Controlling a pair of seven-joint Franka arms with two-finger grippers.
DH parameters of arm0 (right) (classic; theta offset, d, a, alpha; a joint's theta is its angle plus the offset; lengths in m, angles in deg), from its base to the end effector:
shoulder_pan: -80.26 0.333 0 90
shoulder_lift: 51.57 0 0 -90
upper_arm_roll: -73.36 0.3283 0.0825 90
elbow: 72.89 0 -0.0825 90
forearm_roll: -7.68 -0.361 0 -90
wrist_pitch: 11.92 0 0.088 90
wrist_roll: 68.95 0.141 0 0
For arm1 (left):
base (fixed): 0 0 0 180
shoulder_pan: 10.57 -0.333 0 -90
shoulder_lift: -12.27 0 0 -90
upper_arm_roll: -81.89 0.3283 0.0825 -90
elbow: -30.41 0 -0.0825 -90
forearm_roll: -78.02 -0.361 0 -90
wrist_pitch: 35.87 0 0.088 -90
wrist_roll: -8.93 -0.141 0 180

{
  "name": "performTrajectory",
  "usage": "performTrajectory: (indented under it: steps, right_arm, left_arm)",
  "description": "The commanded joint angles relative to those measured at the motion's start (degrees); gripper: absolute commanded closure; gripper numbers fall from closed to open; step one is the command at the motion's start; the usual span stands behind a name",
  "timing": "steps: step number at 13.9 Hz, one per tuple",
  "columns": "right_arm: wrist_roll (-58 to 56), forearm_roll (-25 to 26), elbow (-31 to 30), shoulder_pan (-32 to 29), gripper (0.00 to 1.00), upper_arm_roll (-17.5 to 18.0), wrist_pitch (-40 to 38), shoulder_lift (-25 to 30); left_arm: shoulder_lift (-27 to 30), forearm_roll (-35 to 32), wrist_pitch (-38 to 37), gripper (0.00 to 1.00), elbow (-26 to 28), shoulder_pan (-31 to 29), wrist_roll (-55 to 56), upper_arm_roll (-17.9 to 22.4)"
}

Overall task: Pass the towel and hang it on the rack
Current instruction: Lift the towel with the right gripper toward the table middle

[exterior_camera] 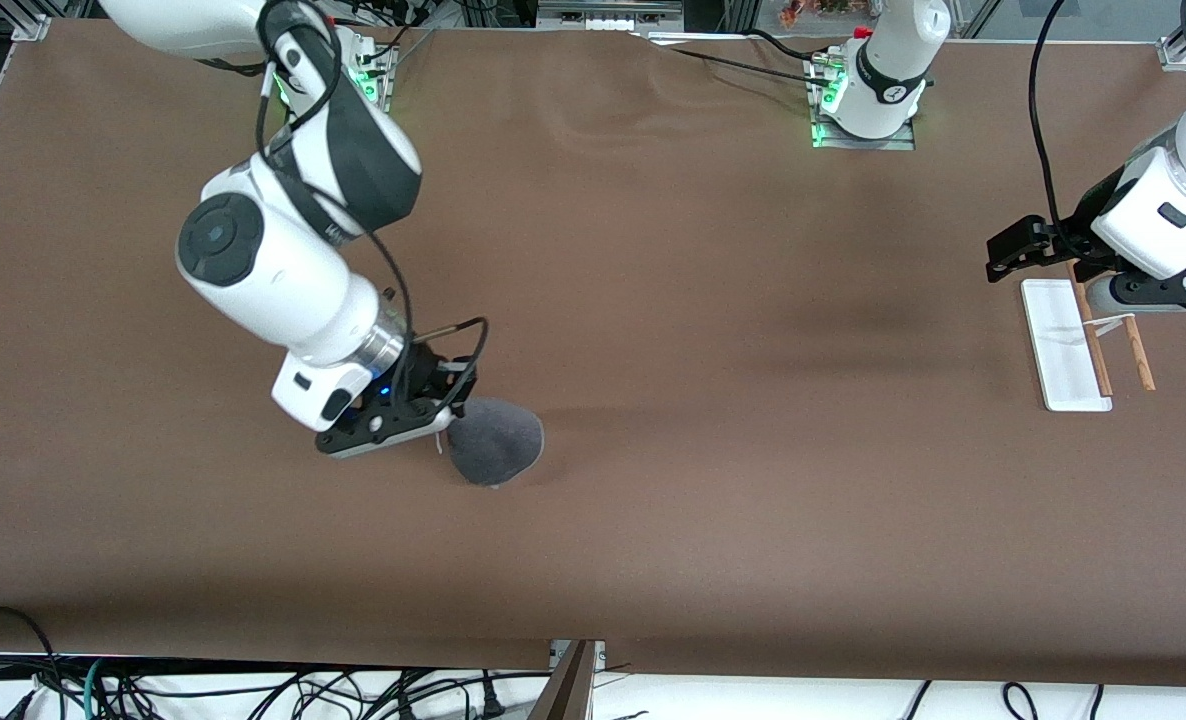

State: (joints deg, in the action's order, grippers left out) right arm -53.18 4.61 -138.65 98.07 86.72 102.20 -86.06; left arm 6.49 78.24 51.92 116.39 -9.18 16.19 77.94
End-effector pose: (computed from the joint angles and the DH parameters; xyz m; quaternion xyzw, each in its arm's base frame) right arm 0.6553 0.3470 0.4671 -0.9831 -0.0968 -0.0824 0.1318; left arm 0.5542 -0.0505 0.5761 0.9992 0.0168 -0.0349 0.0016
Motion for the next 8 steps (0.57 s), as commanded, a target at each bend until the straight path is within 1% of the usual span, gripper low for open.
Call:
performTrajectory:
  steps: [1,3,5,8]
  right_arm:
    - [5.7,-0.4,3.6,2.6,1.00,0.2,-0.7,-0.6]
    - [8.4,-0.2,4.5,6.1,1.00,0.2,-0.6,-0.5]
    - [14.8,-0.2,6.0,8.5,1.00,0.3,-0.5,-0.6]
    - [15.8,-0.3,6.1,10.0,1.00,0.4,0.3,-0.5]
  left_arm:
    - [0.6,-0.7,0.0,0.00,0.2,0.1,-0.6,0.0]
    - [0.6,-0.7,0.1,0.00,0.2,0.2,-0.6,0.0]
    - [0.4,-0.2,0.2,0.00,0.0,0.1,-0.6,0.0]
    - [0.2,2.8,1.6,0.00,-0.1,-0.6,-0.7,0.3]
